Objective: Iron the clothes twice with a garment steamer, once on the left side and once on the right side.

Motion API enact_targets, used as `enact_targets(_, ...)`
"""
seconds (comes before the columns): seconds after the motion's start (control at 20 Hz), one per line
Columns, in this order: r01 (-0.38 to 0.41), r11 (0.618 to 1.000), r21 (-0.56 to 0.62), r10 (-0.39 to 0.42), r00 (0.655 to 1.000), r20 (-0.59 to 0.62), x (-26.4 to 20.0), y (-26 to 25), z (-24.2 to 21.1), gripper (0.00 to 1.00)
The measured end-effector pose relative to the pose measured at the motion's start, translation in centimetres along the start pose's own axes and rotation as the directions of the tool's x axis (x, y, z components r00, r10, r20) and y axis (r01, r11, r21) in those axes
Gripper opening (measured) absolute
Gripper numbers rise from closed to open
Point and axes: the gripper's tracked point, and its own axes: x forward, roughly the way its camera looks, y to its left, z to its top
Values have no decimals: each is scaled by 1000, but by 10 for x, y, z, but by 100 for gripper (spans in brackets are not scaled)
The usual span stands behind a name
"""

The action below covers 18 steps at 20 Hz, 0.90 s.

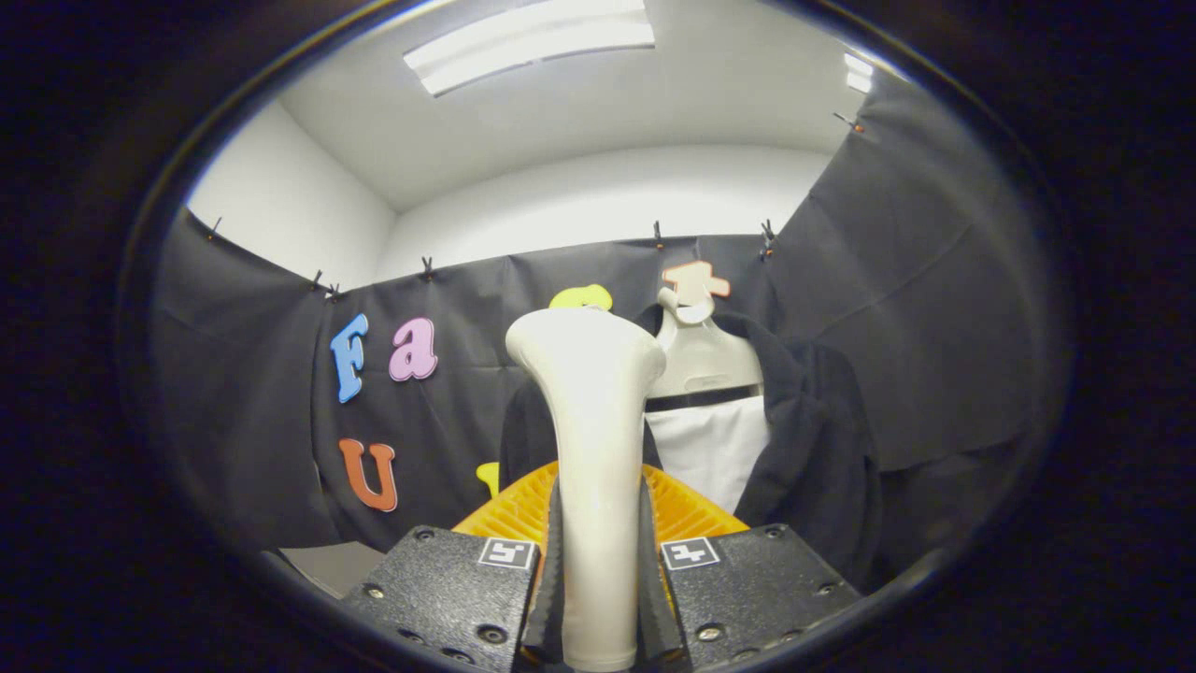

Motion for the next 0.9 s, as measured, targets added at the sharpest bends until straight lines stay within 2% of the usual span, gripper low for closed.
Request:
enact_targets(0.25, -5, 1000, -15, 5, 1000, 19, 17, 6, -4, 36)
enact_targets(0.6, 41, 997, -69, -43, 999, -24, 17, -3, -28, 36)
enact_targets(0.9, 110, 992, -65, -115, 989, -90, -21, -21, -66, 36)
